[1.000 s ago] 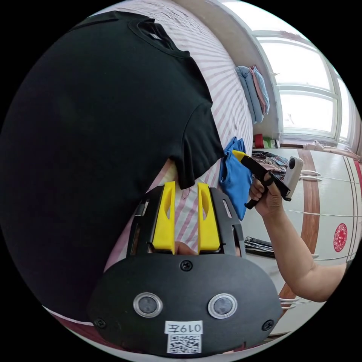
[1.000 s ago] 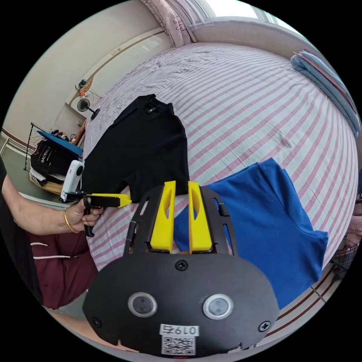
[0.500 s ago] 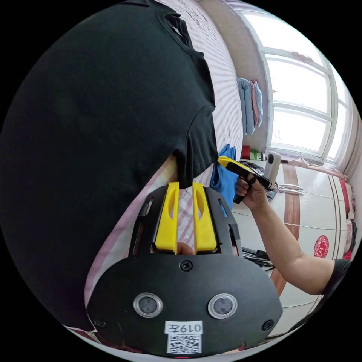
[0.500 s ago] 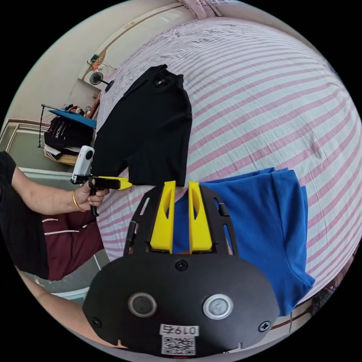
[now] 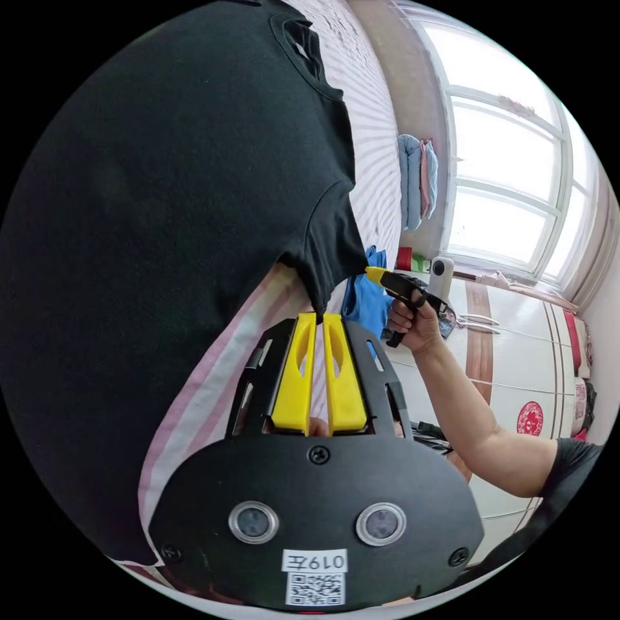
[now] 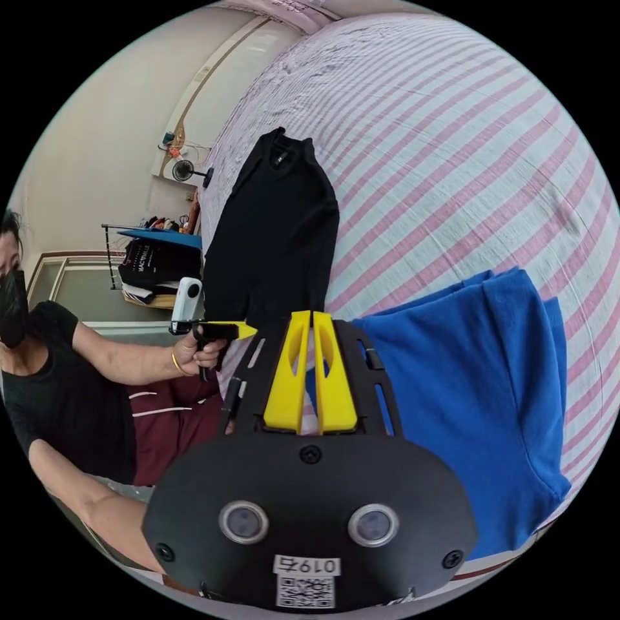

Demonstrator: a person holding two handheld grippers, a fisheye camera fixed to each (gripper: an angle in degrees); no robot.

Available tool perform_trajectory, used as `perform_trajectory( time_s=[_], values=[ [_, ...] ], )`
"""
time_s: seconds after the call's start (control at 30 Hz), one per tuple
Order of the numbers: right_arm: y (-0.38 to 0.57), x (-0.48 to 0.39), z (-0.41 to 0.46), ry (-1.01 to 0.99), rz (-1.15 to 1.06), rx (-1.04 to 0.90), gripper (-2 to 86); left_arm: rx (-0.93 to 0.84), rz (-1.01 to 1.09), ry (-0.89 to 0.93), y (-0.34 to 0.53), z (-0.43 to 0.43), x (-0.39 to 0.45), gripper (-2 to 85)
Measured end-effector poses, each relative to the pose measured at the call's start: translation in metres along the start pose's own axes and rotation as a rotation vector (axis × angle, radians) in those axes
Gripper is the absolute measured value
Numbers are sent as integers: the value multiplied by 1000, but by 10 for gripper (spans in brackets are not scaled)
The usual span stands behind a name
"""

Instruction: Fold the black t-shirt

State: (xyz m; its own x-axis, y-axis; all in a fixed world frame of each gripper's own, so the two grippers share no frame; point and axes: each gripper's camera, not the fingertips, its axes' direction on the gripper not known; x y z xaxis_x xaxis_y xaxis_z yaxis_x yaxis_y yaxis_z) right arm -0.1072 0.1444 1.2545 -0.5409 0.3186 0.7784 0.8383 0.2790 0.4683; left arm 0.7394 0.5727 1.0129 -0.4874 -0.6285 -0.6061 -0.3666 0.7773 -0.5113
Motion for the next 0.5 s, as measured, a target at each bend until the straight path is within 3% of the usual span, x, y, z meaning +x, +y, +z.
perform_trajectory(
  time_s=[0.3,0.5],
  values=[
    [-71,-2,-35,-204,92,57,-8,-9,-130,257,-31,-38,-18,10],
    [-130,-6,-36,-415,234,108,-6,37,-341,549,-45,-63,-42,10]
  ],
)
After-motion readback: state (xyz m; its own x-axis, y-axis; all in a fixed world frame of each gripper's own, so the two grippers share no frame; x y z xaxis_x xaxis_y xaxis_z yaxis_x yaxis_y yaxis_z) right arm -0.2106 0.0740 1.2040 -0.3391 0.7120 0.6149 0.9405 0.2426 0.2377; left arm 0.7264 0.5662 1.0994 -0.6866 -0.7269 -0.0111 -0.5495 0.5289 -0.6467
